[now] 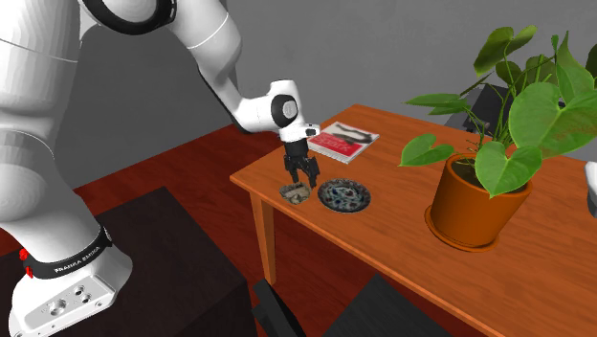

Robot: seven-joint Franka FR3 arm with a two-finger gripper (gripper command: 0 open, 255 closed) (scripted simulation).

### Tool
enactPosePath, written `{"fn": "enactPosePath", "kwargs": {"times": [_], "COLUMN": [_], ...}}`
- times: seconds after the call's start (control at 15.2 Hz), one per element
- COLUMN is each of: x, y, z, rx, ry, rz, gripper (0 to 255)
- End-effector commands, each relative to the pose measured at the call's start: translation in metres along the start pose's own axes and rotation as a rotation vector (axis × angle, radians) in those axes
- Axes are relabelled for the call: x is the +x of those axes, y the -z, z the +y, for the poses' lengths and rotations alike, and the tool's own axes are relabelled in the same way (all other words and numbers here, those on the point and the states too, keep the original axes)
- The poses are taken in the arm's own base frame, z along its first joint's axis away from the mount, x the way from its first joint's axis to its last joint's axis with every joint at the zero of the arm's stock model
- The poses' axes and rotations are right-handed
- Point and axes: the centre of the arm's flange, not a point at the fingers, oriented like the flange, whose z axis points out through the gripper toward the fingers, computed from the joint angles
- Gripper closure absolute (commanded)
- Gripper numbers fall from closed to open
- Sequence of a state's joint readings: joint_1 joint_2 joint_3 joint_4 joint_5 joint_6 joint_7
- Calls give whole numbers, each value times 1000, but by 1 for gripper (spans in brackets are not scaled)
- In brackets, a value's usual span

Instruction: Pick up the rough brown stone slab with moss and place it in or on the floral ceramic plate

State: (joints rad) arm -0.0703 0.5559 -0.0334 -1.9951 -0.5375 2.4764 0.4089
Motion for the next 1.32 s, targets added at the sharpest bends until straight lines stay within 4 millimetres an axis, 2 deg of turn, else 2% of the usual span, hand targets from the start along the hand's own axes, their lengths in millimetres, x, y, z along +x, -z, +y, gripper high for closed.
{"fn": "enactPosePath", "kwargs": {"times": [0.0, 0.2, 0.26, 0.86, 1.25], "x": [0, 0, 0, 0, 0], "y": [0, 0, 0, 0, 29], "z": [0, 0, 0, 0, 11], "rx": [0, 0, 0, 0, 0], "ry": [0, 0, 0, 0, 0], "rz": [0, 0, 0, 0, 0], "gripper": [0, 0, 255, 255, 255]}}
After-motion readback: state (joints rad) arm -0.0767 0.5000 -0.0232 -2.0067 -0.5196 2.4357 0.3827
